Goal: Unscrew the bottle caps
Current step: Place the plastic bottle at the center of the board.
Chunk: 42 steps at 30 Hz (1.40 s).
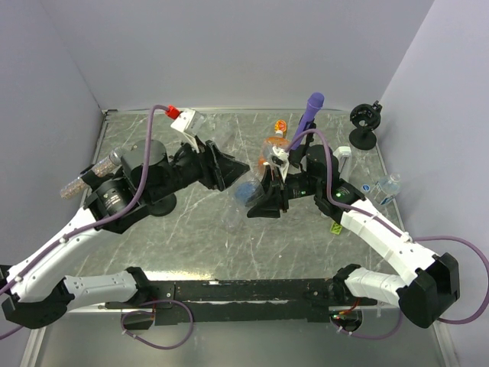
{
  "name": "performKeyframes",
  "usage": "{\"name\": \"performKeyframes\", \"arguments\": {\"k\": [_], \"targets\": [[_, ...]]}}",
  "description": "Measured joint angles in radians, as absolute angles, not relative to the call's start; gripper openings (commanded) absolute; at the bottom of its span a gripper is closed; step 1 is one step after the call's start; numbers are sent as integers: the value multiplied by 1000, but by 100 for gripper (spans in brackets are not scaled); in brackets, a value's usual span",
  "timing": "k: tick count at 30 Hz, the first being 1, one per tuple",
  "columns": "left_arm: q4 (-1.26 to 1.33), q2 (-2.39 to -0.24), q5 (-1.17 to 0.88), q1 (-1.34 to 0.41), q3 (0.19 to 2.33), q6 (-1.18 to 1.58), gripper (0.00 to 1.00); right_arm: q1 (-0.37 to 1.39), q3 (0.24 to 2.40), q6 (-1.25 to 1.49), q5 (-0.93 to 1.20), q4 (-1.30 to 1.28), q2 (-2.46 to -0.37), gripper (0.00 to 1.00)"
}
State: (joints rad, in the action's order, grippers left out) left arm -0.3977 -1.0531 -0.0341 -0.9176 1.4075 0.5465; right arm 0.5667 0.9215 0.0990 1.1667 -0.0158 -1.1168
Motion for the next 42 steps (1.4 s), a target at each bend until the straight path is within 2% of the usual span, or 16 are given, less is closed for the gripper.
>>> {"name": "performKeyframes", "arguments": {"k": [4,18,21,23,25,27,28,31,32,38,42], "targets": [[-405,-1068,-38,-916,1407,546,52,567,921,99,1168,-16,-1117,36],[-434,-1083,-65,-911,1408,543,50,567,921,99,1172,-16,-1118,36],[-437,-1089,-65,-908,1409,539,33,567,921,99,1171,-19,-1119,36],[-439,-1089,-64,-906,1409,540,28,567,921,99,1172,-20,-1120,36],[-439,-1089,-64,-906,1409,538,18,567,921,99,1171,-20,-1120,38],[-439,-1087,-63,-906,1409,540,12,567,921,99,1171,-19,-1120,46],[-439,-1087,-62,-906,1409,540,9,567,921,99,1171,-19,-1120,55],[-439,-1081,-57,-906,1408,538,7,567,921,97,1172,-17,-1121,96],[-439,-1076,-53,-906,1408,536,7,567,921,97,1170,-16,-1121,99],[-442,-1025,5,-907,1389,514,6,540,931,63,1147,-81,-1120,99],[-463,-991,96,-906,1374,479,6,456,974,-1,1105,-176,-1106,99]]}}
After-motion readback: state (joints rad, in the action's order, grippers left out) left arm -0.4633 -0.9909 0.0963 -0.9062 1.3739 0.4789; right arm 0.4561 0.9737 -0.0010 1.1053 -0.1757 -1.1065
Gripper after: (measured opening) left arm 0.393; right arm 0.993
